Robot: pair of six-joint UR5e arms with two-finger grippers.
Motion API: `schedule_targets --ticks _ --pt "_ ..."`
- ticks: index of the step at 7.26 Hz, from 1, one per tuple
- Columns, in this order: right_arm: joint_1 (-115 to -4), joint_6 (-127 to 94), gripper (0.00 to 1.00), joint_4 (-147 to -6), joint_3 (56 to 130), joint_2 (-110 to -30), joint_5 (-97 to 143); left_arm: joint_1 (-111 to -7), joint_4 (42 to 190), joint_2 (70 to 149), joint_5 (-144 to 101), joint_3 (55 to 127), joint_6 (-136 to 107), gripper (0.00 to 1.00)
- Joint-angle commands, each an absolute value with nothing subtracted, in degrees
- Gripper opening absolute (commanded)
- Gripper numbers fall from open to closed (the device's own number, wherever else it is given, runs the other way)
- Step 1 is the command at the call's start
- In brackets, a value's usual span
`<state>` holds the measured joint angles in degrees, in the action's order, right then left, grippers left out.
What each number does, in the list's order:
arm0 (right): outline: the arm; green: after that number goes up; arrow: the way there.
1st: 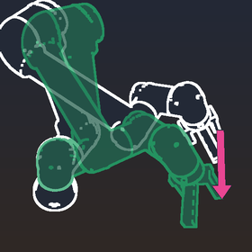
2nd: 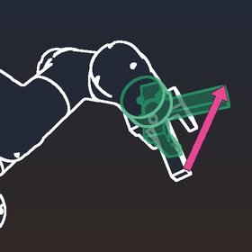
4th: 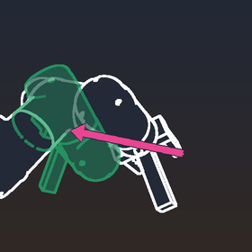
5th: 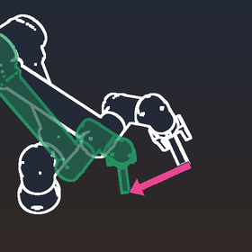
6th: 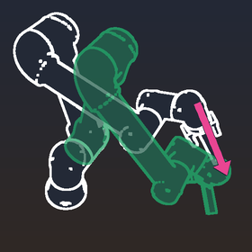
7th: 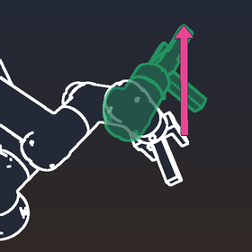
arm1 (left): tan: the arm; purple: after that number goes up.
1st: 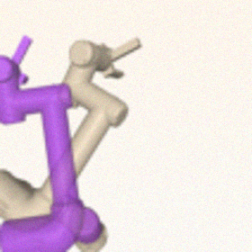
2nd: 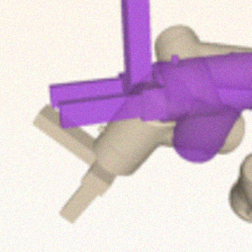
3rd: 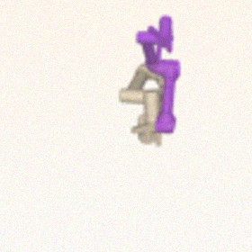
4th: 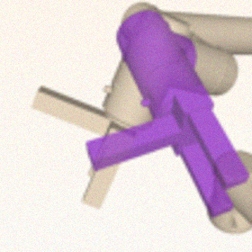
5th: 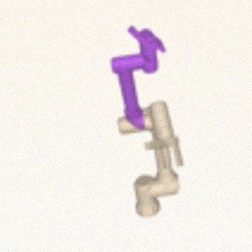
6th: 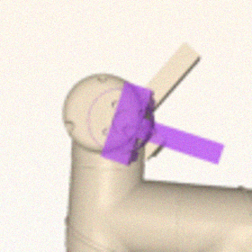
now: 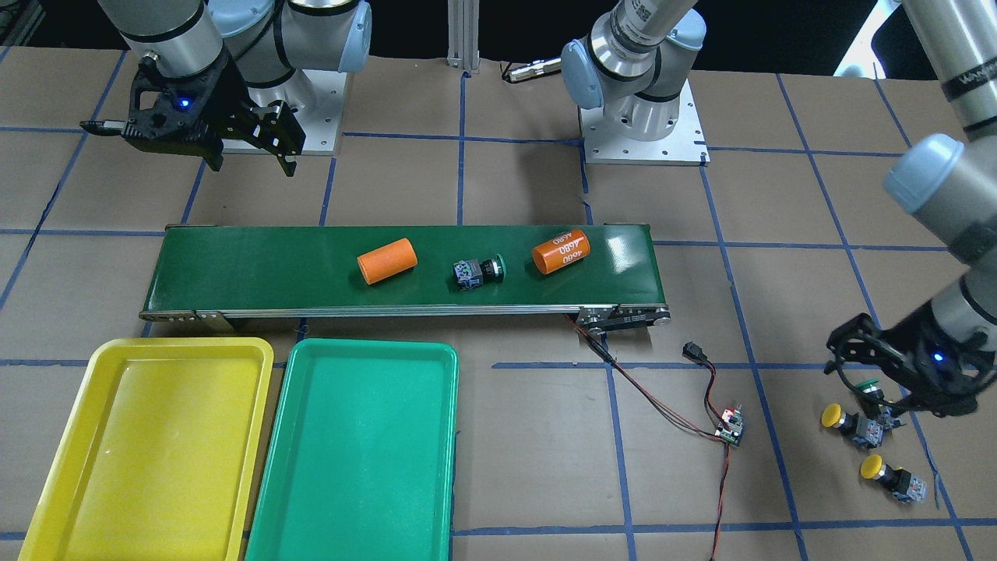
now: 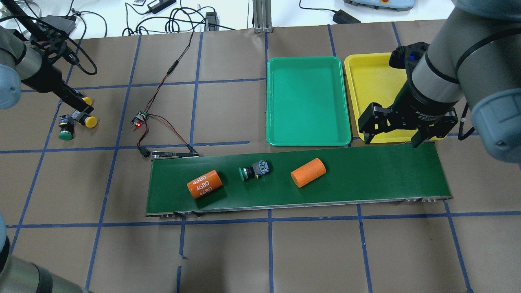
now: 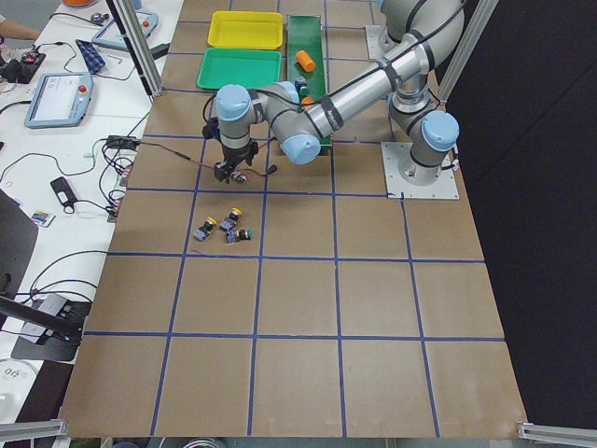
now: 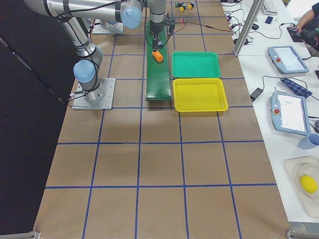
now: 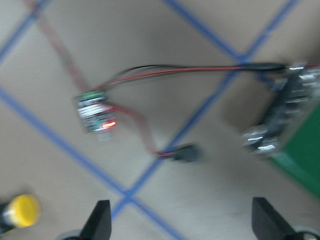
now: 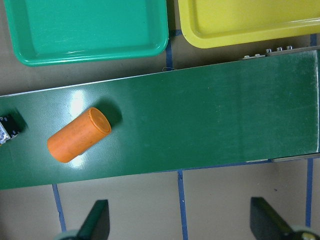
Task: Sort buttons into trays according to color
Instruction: 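Grasp a yellow-cap button from the pile with the left gripper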
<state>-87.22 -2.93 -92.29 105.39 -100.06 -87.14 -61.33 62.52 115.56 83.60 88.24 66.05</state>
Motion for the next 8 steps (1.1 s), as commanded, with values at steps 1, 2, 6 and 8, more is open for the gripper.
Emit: schedule_targets --ticks 1,2,6,8 --pt "-87.2 -2.7 1.0 -92.1 105.9 -100.1 -87.2 -59.8 61.4 127.0 83.2 76.3 54.0 1.0" --pt "-87.2 -2.6 1.0 -92.5 105.9 -100.0 -87.1 -59.8 57.8 131.4 83.4 73.7 45.5 1.0" --pt "-87.2 -2.8 1.0 -93.9 107.2 -99.9 -87.6 -59.7 55.5 136.8 84.1 68.8 33.0 1.0" --pt "-87.1 -2.7 1.0 -94.1 107.2 -99.9 -90.0 -59.3 55.5 138.0 83.8 68.9 29.6 1.0"
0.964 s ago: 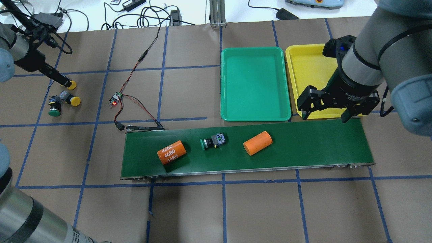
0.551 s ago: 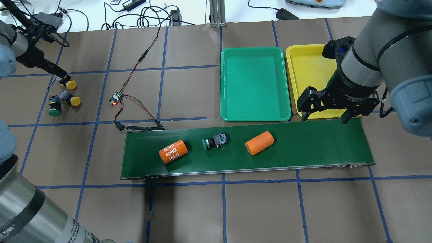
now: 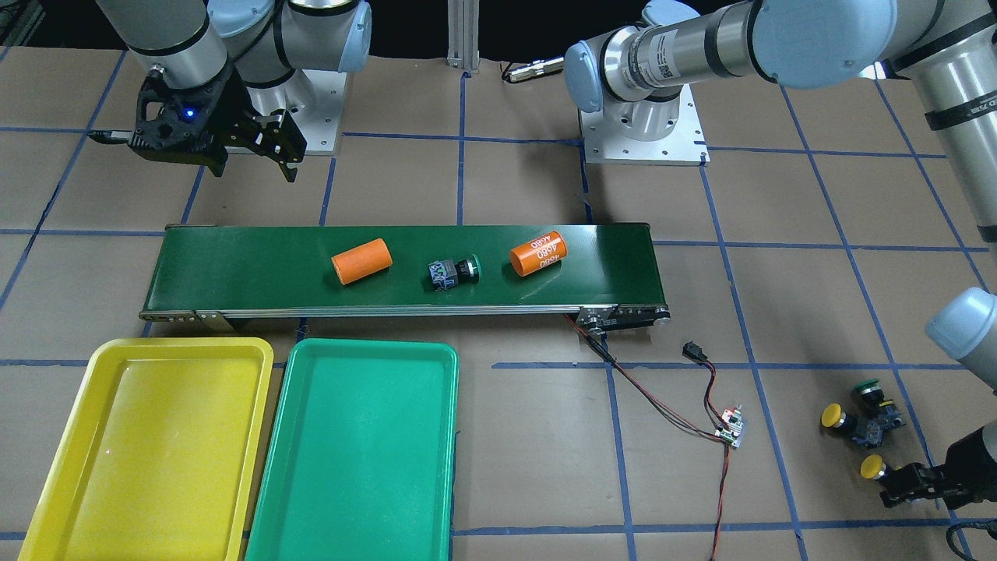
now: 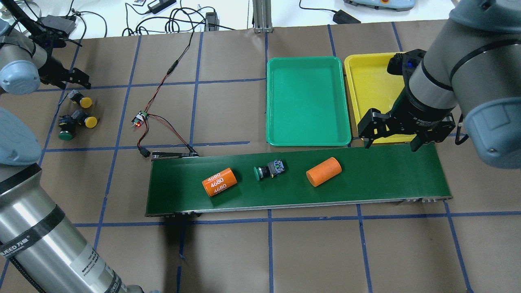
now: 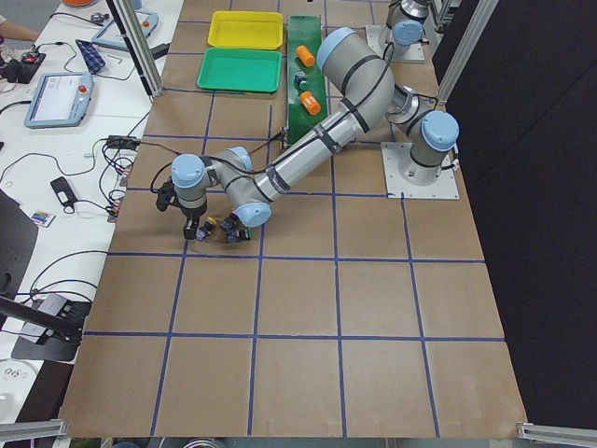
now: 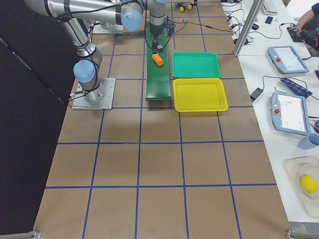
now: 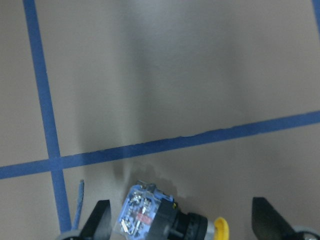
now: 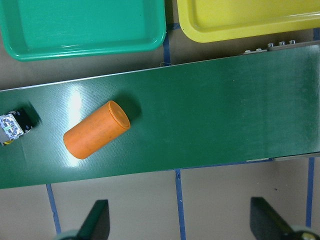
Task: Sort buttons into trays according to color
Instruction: 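Grasp a yellow-cap button from the pile with the left gripper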
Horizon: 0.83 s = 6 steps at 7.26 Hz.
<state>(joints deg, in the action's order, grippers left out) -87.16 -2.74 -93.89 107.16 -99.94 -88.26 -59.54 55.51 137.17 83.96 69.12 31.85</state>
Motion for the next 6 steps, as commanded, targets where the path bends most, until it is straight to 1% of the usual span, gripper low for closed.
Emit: schedule_targets --ticks 1,4,5,6 --pt "-87.1 -2.9 1.0 -94.5 107.2 -99.2 -91.1 -58.6 55.5 138.5 83.7 68.8 29.1 1.0" --pt "-86.8 -3.0 1.0 -95.4 107.1 -98.2 -91.4 -58.5 56.2 139.1 83.8 69.4 28.9 1.0" --pt "-86.7 -3.0 1.0 -95.4 107.1 -98.3 -91.3 -58.8 57.1 138.0 83.8 71.0 27.2 1.0" --pt "-86.6 -3.1 1.0 -95.5 107.1 -98.3 -91.3 -59.1 57.1 137.8 83.7 72.1 26.5 0.9"
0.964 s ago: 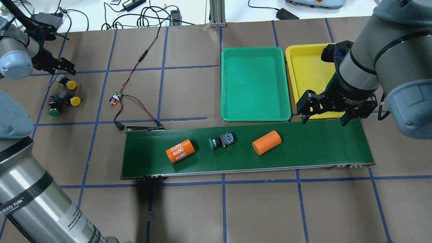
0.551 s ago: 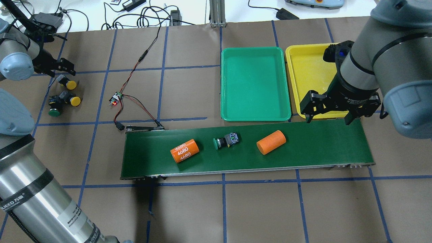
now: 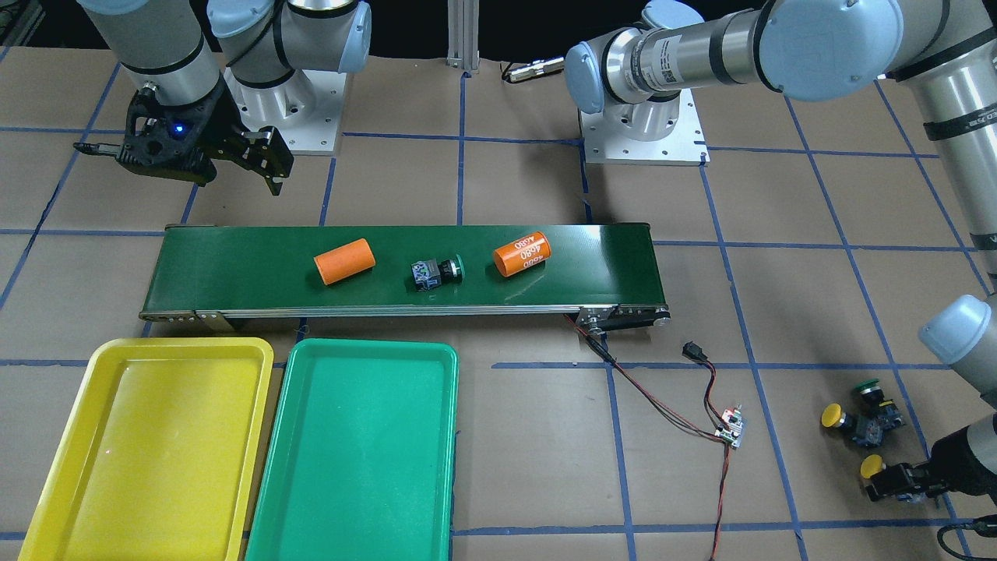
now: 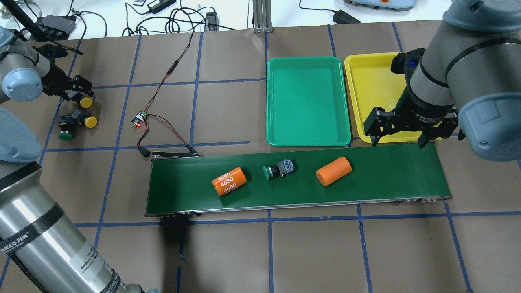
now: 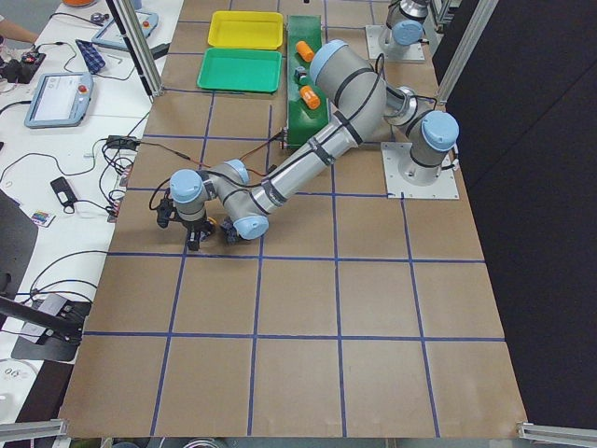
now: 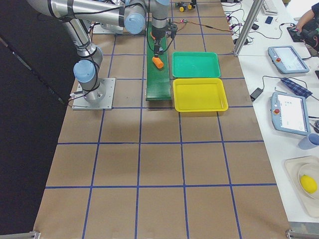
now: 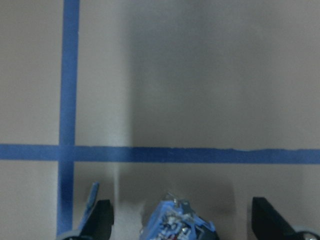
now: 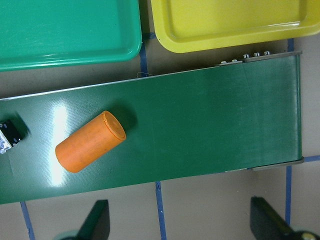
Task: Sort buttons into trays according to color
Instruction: 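Grasp a yellow-cap button from the pile with the left gripper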
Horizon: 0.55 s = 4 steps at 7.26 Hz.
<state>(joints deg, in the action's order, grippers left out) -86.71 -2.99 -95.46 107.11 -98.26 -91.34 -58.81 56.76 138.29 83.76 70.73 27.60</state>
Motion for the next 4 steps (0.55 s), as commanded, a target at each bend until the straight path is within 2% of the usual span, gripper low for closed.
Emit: schedule_targets --ticks 1,2,3,4 --pt "-86.6 -3.1 1.0 -95.5 107.1 -98.3 -91.4 -58.9 57.2 137.8 83.7 72.4 26.5 0.82" --pt "-86.6 -3.2 1.0 -95.4 107.1 -98.3 -91.3 -59.3 57.2 137.7 83.7 72.2 26.4 0.75" --pt "-86.6 -3.4 1.0 -95.4 107.1 -98.3 -91.2 -59.8 57.4 137.2 83.6 72.0 26.5 0.61" --pt "-86.7 -3.7 1.0 -94.9 107.1 -98.5 -91.3 -59.9 58.2 136.6 83.7 72.0 26.4 0.35"
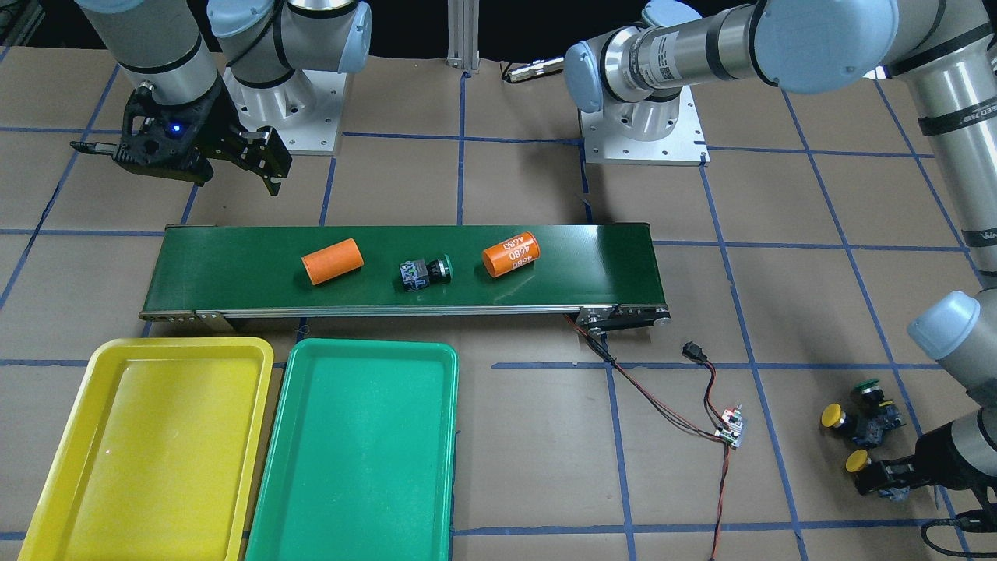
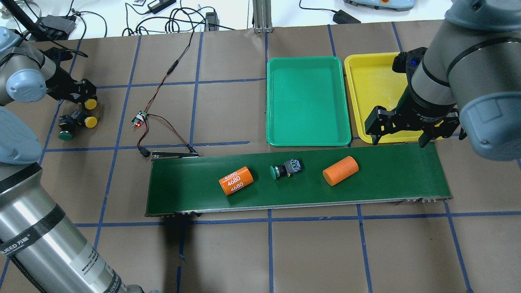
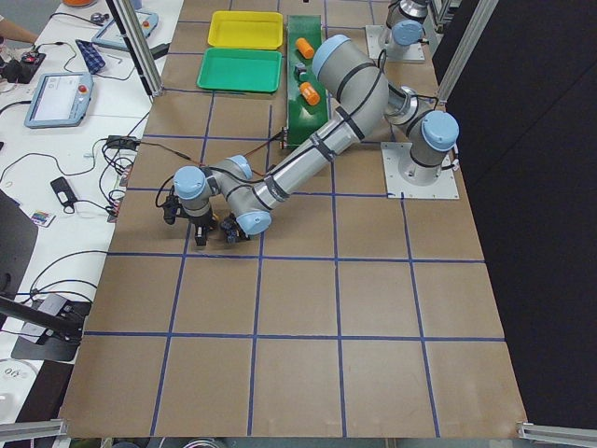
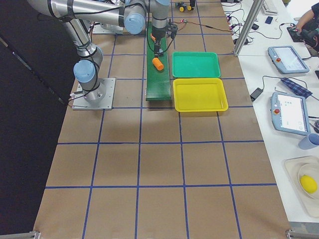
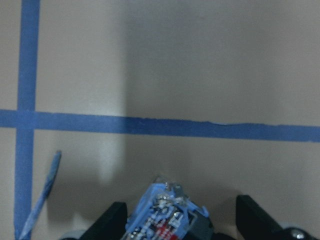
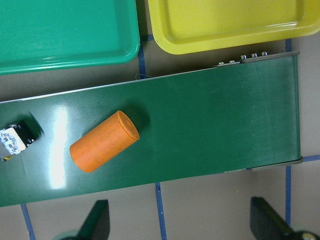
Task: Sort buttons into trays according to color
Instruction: 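Grasp a yellow-cap button from the pile with the left gripper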
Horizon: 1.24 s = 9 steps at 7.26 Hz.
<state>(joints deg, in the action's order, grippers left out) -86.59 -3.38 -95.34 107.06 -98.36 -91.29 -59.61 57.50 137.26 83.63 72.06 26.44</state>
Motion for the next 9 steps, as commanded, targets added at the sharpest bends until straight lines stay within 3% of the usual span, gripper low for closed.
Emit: schedule_targets --ticks 1,3,5,7,9 --pt "-86.7 -3.8 1.0 -95.3 106.8 -98.4 -90.8 -60.4 59.1 136.0 83.7 72.0 26.2 0.34" --pt "-86.7 -6.8 1.0 -95.3 102.8 -98.4 -90.4 -63.1 61.9 133.7 83.8 71.9 21.6 0.34" --pt "-86.7 -20.1 1.0 -95.3 102.5 -97.0 -90.0 -65.2 66.0 131.1 83.3 73.2 17.7 0.19" --pt "-86.8 -36.5 1.0 -95.3 102.6 -95.9 -90.1 -71.5 67.1 121.4 83.4 84.3 2.2 0.19" --pt "-87.0 -37.4 1.0 -95.7 102.8 -95.7 -89.9 -77.5 66.6 108.8 83.1 98.8 -2.3 0.21"
